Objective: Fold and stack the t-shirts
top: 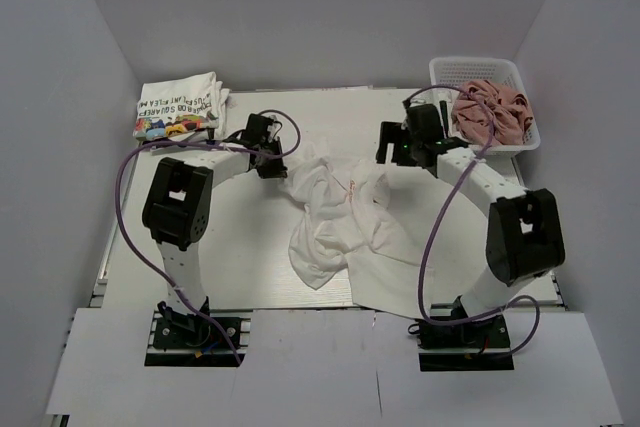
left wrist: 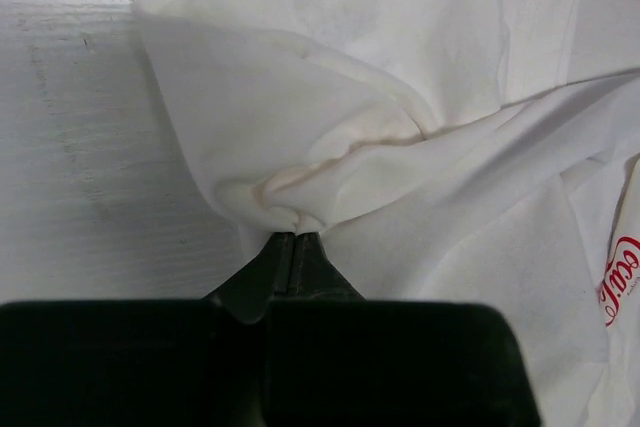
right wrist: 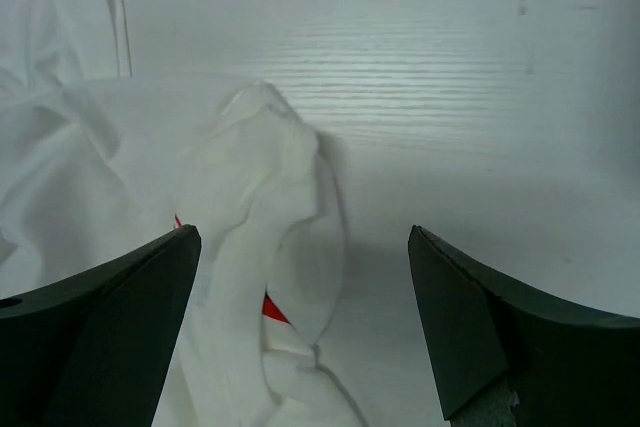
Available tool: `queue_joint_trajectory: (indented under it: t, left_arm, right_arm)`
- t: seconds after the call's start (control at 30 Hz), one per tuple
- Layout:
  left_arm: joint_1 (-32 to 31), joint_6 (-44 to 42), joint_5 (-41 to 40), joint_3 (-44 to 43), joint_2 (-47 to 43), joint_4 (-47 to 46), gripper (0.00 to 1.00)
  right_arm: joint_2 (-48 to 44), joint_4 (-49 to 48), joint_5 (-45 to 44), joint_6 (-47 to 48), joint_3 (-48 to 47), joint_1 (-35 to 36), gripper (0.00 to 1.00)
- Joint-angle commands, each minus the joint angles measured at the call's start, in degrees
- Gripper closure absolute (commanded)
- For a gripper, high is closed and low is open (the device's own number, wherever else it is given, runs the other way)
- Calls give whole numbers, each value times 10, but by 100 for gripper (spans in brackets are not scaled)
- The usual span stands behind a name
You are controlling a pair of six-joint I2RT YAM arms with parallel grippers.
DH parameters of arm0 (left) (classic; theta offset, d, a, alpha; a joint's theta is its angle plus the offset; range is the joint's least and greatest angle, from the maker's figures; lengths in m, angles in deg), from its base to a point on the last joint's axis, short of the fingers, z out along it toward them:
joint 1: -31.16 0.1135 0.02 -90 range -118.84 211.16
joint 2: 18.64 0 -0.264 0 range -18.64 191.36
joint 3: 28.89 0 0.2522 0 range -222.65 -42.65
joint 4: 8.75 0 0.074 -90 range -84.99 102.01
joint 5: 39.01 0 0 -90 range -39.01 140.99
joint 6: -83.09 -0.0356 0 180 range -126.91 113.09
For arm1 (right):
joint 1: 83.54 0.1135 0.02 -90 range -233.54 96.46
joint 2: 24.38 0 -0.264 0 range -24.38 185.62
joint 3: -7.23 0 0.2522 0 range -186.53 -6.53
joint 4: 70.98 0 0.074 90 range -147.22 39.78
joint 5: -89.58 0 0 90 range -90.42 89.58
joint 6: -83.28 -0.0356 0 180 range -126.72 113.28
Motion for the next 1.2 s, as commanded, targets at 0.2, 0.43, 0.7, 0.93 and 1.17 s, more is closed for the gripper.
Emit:
queue_joint_trajectory:
  t: [0.2, 0.43, 0.7, 0.93, 1.17]
  left_arm:
    - [-3, -5, -8, 50, -85, -45, 100]
    - [-3, -16, -8, 56, -103, -38, 100]
    - [-3, -21, -159, -29, -194, 54, 100]
    - [-3, -62, -202, -26, -393, 22, 100]
    - [-3, -87, -196, -72, -603, 5, 100]
  right_arm:
    - [100, -88, -12, -51, 4, 60, 10]
    - [176, -71, -53, -54, -45, 59, 92]
    - [-37, -70, -154, -21, -34, 56, 100]
    - [-270, -116, -202, 61, -25, 55, 100]
    - [-390, -75, -89, 110, -141, 57, 100]
